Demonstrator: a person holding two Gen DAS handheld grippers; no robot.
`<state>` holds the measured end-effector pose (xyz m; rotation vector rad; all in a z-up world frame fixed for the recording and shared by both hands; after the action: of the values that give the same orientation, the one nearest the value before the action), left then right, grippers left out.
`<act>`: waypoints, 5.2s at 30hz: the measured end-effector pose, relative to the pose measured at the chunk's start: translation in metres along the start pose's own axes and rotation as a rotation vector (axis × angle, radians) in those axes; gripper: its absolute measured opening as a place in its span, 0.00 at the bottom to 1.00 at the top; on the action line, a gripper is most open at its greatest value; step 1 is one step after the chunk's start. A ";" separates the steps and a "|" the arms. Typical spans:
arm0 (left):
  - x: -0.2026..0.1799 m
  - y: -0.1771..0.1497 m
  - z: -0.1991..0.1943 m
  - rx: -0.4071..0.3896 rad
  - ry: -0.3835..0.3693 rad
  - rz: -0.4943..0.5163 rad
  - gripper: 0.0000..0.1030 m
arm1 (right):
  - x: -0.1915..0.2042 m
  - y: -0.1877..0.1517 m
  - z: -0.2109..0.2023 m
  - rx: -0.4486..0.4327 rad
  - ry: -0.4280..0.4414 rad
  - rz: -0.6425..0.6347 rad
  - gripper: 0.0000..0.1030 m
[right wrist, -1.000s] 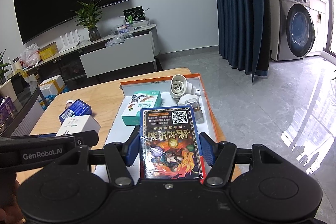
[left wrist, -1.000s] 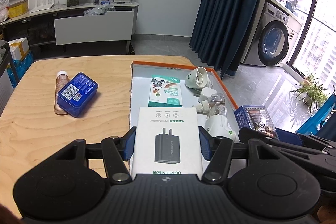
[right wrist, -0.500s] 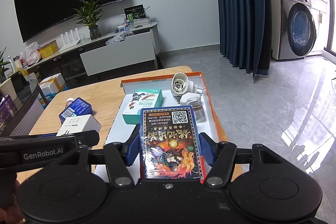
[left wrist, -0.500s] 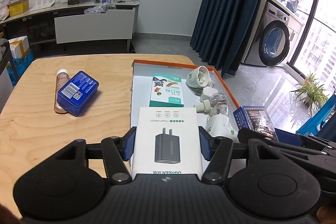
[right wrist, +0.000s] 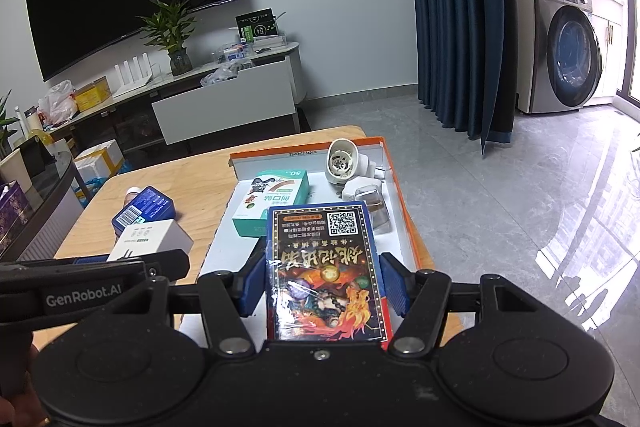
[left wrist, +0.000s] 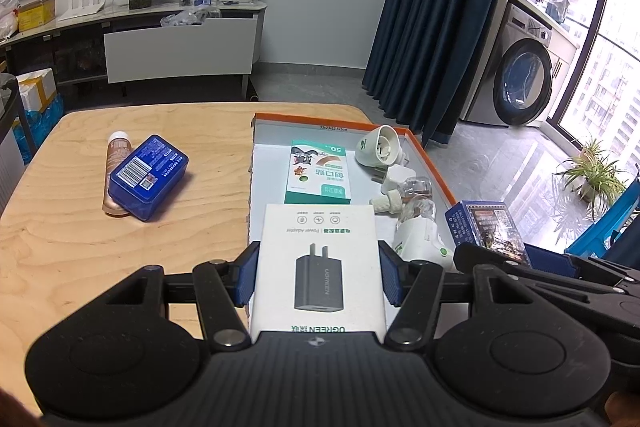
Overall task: Organize rigid objects
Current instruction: 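Carry the white charger box and the card pack above the lid with both grippers, then lower the charger box into the lid with the left gripper while the right drops the card pack, then grasp the blue tin with the left gripper while the right grasps the tan bottle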
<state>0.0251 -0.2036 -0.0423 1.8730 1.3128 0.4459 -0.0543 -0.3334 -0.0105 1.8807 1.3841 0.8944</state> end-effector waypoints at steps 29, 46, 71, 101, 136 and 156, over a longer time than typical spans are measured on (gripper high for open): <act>-0.003 -0.001 0.003 0.006 -0.003 0.013 0.58 | 0.001 -0.002 0.005 0.008 0.000 0.008 0.70; -0.003 0.003 0.011 0.008 0.007 0.017 0.58 | -0.003 0.003 0.013 0.014 0.000 0.016 0.70; -0.008 0.059 0.047 -0.024 0.011 0.048 0.58 | -0.013 0.047 0.055 0.010 0.009 0.048 0.70; -0.002 0.094 0.118 0.048 -0.023 0.049 0.58 | 0.005 0.045 0.105 0.083 0.033 0.053 0.77; 0.101 0.058 0.061 -0.013 0.214 0.073 0.92 | 0.066 0.034 0.071 0.051 0.084 -0.032 0.80; 0.133 0.043 0.131 0.078 0.313 0.367 0.59 | 0.079 0.031 0.089 0.091 0.094 -0.046 0.80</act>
<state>0.1927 -0.1420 -0.1115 2.1838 1.1921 0.9205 0.0521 -0.2736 -0.0243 1.8872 1.5420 0.9217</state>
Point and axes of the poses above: each gripper's, at about its wrist camera, not at the fingertips, and z roughly the way its jaws point, x to its left, y to its top, the point moved 7 cm from there along z, roughly the way its jaws point, and after that the axes turned 1 degree about z, right-handed, at the moved point
